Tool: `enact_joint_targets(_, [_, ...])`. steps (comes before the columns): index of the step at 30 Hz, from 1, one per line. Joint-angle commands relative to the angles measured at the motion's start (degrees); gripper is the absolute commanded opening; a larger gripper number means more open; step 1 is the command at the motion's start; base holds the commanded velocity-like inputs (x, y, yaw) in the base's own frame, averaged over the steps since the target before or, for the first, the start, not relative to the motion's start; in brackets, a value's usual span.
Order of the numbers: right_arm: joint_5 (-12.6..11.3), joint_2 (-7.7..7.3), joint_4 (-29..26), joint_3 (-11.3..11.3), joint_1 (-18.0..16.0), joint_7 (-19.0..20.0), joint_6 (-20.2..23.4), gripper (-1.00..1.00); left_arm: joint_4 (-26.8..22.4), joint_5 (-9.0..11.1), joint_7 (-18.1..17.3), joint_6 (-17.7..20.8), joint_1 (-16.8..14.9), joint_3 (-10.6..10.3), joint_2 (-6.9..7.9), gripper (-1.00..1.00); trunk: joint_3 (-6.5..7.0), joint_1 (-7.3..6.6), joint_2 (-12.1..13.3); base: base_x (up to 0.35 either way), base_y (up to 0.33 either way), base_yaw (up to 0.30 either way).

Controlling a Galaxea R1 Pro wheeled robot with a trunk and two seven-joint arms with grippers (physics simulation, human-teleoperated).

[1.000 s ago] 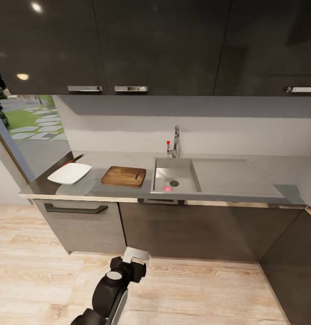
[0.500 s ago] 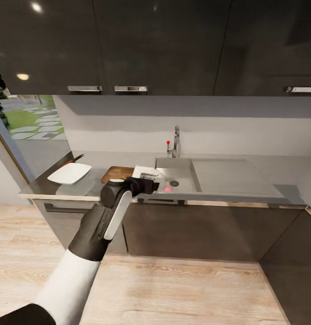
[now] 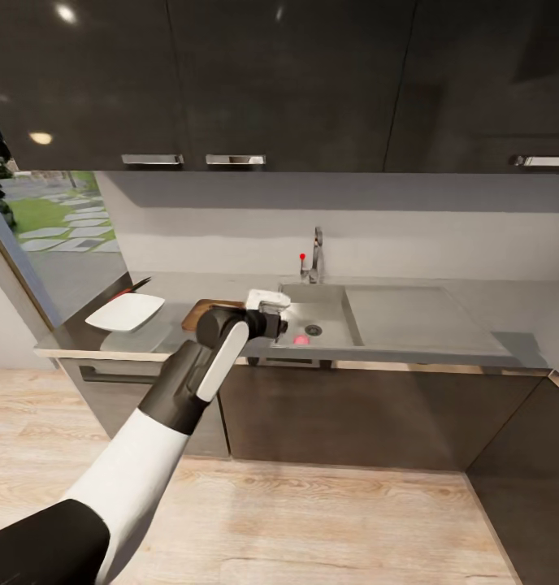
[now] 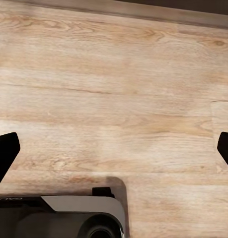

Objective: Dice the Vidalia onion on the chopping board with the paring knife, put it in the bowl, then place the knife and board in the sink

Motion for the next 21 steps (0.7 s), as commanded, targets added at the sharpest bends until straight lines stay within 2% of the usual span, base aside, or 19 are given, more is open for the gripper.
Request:
enact_joint_targets(1, [0.61, 0.01, 0.04, -0.22, -0.04, -0.45, -0.07, 1.0, -0.69, 0.5, 0.62, 0.2, -0.07, -0.98, 0.09, 1.0, -0.1, 0.02, -0.09, 0.0, 0.0, 0.0])
enact_joint_targets(4, [0.66, 0.03, 0.07, -0.21, -0.04, -0.47, -0.07, 1.0, -1.53, 0.47, 0.7, 0.26, -0.08, -2.58, 0.18, 1.0, -0.1, 0.02, -0.09, 0.023, -0.007, 0.0])
enact_joint_targets(10, [0.62, 0.17, 0.07, -0.2, -0.04, -0.59, -0.07, 1.0, -0.97, 0.53, 0.67, 0.27, -0.08, -3.43, 0.15, 1.0, -0.1, 0.02, -0.09, 0.159, -0.117, 0.0])
enact_joint_targets(18, [0.59, 0.35, 0.45, -0.2, -0.04, -0.68, -0.04, 1.0, 2.81, 0.55, 0.58, 0.13, -0.08, -4.03, 0.23, 1.0, -0.1, 0.02, -0.09, 0.234, -0.199, 0.0])
enact_joint_targets(21, [0.52, -0.01, 0.78, -0.2, -0.04, -0.72, 1.85, 1.0, 5.14, 0.57, 0.65, 0.03, -0.08, -4.07, 0.24, 1.0, -0.1, 0.02, -0.09, 0.234, -0.225, 0.0])
